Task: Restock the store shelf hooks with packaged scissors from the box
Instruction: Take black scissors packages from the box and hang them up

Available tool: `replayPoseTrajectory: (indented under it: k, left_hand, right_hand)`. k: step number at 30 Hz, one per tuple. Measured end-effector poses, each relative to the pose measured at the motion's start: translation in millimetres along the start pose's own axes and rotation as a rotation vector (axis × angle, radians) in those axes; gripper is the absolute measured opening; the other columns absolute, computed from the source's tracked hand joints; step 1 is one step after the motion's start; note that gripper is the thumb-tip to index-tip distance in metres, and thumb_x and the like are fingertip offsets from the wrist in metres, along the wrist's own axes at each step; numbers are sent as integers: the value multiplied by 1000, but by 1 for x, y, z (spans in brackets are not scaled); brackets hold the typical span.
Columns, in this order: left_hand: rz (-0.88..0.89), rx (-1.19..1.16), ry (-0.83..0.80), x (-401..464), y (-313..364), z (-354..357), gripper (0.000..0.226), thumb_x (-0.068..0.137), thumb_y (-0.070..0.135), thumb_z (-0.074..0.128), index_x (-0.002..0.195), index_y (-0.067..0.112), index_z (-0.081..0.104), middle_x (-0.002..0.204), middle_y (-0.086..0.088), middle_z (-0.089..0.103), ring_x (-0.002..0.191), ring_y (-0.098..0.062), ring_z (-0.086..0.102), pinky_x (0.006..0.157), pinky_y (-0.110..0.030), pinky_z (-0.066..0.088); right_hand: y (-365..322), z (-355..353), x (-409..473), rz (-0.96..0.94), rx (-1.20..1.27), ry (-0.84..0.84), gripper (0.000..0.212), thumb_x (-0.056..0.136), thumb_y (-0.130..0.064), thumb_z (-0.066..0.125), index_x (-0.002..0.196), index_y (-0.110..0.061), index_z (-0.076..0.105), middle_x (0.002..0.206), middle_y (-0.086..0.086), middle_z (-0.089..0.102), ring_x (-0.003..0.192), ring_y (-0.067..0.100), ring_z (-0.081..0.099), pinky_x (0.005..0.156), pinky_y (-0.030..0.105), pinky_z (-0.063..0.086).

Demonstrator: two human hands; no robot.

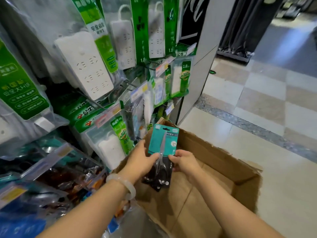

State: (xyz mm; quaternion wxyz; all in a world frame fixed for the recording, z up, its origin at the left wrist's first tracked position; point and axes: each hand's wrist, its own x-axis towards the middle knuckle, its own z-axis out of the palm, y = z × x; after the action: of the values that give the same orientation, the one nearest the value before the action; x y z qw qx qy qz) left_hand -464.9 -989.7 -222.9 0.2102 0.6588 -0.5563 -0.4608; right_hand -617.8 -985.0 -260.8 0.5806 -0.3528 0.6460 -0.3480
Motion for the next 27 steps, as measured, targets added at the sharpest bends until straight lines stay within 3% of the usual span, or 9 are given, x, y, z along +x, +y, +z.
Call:
replayPoseTrajectory:
  k: [3,6,9,11,13,16,20,23,27]
  left_hand:
    - [-67,-381,156,-4,17,7,49,86,13,65,130,10,44,123,-7,58,107,-24,61,82,-35,54]
    - [-12,-500,255,-8,26,1,31,88,4,60,117,6,52,115,-8,61,94,-21,62,66,-26,53]
    - [27,-444,330,-11,22,-15,21,87,6,61,104,14,54,108,-6,63,94,-21,62,74,-32,53]
    - [6,-469,363,-16,15,-28,20,87,6,62,101,17,54,104,-4,64,94,-21,63,81,-36,54]
    - [-32,-495,392,-21,8,-38,21,87,6,62,104,16,55,105,-4,64,95,-22,64,84,-39,54]
    - [-71,-500,452,-26,-5,-49,21,86,6,63,106,11,56,105,-8,64,96,-23,63,83,-37,53]
    - [-105,-553,528,-32,-19,-61,19,86,4,63,101,12,55,106,-10,64,96,-25,63,87,-41,53]
    - [-116,-596,545,-37,-24,-67,18,86,4,63,102,11,56,104,-7,64,95,-22,63,86,-37,52]
    - [-140,-589,573,-42,-35,-74,17,87,6,63,102,12,56,107,-7,64,98,-22,63,84,-36,53]
  right_hand:
    - [-16,-5,-22,-139,-91,-125,7,88,-10,60,84,-15,63,91,3,67,78,16,65,68,31,53]
    - [-25,-6,-30,-174,-131,-185,7,90,-21,59,87,-19,65,93,-1,68,87,16,66,72,28,56]
    - [-15,-9,-7,-119,-142,-44,20,91,-28,56,105,-15,62,103,4,66,88,15,64,71,28,54]
    - [11,-8,19,-10,-172,168,33,89,-22,60,117,-5,55,110,11,62,90,21,62,68,28,50]
    - [43,-6,42,87,-134,248,33,85,-11,63,114,0,52,110,14,61,92,25,60,60,21,44]
    - [86,3,76,229,-85,230,30,78,-14,68,105,-3,60,101,14,66,84,25,60,69,33,53]
    - [93,30,100,294,24,244,24,76,-19,75,78,-6,55,77,13,59,62,24,54,58,34,45]
    - [82,47,101,312,78,243,41,73,-20,78,101,2,57,87,17,61,64,24,54,59,35,45]
    - [65,52,96,279,63,271,46,77,-18,75,111,8,56,93,19,59,74,30,58,64,39,48]
